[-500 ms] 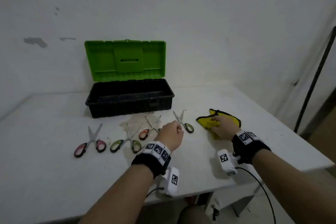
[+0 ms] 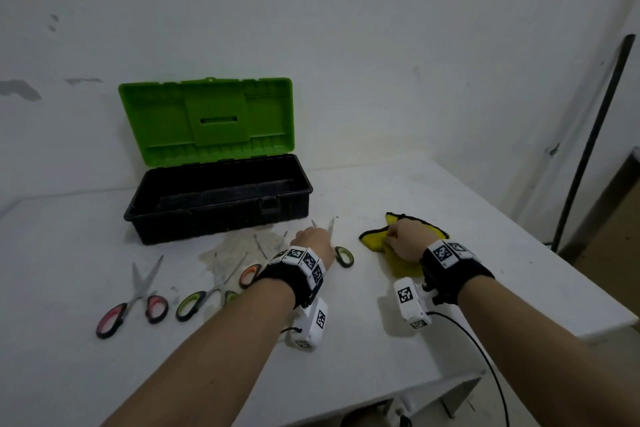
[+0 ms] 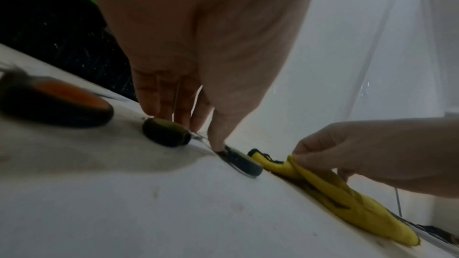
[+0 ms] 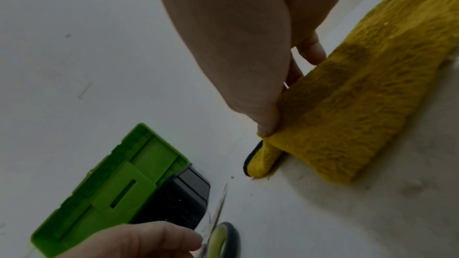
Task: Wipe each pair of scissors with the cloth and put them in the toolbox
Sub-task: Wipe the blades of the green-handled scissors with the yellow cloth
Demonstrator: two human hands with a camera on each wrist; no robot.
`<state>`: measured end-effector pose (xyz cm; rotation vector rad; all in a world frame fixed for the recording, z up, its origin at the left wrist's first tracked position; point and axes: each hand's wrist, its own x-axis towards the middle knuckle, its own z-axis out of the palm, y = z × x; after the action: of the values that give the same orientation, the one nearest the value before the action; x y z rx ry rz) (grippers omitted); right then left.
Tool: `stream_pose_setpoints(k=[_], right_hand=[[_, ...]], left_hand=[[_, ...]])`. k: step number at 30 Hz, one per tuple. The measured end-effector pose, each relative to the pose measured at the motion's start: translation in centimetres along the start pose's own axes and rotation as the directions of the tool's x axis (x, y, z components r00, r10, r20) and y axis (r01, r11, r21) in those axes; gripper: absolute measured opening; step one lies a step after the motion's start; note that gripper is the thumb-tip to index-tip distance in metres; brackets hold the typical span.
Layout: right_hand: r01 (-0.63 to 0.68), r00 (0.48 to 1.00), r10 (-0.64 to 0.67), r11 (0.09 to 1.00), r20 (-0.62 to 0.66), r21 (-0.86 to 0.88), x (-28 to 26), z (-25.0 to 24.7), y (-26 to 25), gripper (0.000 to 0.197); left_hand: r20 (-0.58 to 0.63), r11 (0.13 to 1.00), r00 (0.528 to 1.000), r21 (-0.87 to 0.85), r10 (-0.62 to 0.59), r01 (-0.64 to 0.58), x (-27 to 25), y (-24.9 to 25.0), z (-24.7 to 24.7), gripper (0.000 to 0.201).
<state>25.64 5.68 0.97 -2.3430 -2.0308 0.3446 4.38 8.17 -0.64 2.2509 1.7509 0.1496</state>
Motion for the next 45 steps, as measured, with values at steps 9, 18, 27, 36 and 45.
stream_pose_setpoints(k=[9, 18, 27, 36, 45], right_hand=[[0.147, 0.947, -0.003, 0.892, -0.321, 0.427, -0.2, 0.6, -0.6, 0.025], [0.165, 0.940, 0.033, 0.829, -0.341, 0.534, -0.6, 0.3, -1.6, 0.025], [0.232, 0.971, -0.153, 0.442, -0.182, 0.866, -2.7, -1.3, -4.1, 0.019], [0.337, 0.937, -0.236, 0.415, -0.258, 0.845, -3.0, -0.8, -7.1, 0.010], [0.044, 0.996, 0.078, -0.050, -0.040, 0.998, -2.8, -1.0, -7.8, 0.019]], left_hand=[[-0.001, 0.997, 1.000, -0.067, -0.027, 0.027, 0.3, -0.6, -0.2, 0.020], [0.025, 0.979, 1.000, -0.205, 0.001, 0.004, -0.4, -1.6, -1.6, 0.023], [-0.062, 0.770, 0.997, -0.634, 0.034, -0.066, -4.0, -4.4, -3.1, 0.012], [0.060, 0.484, 0.998, -0.874, 0.028, 0.039, -7.2, -7.1, -4.0, 0.027], [0.130, 0.289, 0.990, -0.951, 0.048, 0.111, -8.0, -8.3, -3.5, 0.023]])
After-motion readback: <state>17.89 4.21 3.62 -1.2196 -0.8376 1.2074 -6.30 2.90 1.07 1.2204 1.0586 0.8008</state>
